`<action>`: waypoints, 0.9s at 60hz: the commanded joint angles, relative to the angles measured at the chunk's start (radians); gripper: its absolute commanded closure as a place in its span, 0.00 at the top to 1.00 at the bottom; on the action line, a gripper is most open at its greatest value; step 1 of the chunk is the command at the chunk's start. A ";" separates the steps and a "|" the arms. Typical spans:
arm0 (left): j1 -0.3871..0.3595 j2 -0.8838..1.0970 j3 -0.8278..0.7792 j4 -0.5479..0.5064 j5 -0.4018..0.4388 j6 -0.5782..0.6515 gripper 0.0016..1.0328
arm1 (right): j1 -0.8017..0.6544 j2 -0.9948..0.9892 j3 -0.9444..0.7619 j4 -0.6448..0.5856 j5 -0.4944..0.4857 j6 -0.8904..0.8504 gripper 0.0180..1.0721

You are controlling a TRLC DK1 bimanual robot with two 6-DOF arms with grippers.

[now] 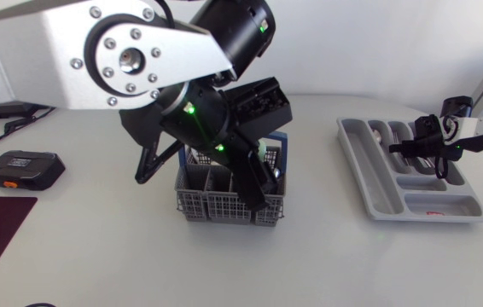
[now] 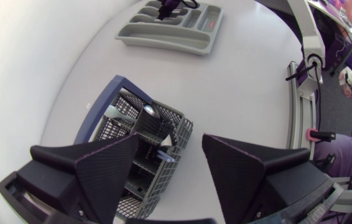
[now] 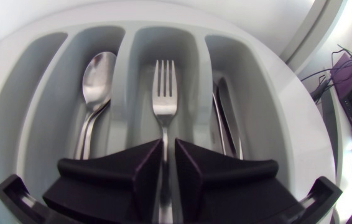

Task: Unload the cutlery basket into the drawer organizer.

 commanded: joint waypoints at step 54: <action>-0.013 0.206 0.100 0.013 -0.049 -0.028 0.48 | 0.176 -0.767 -0.649 0.065 0.002 0.020 0.91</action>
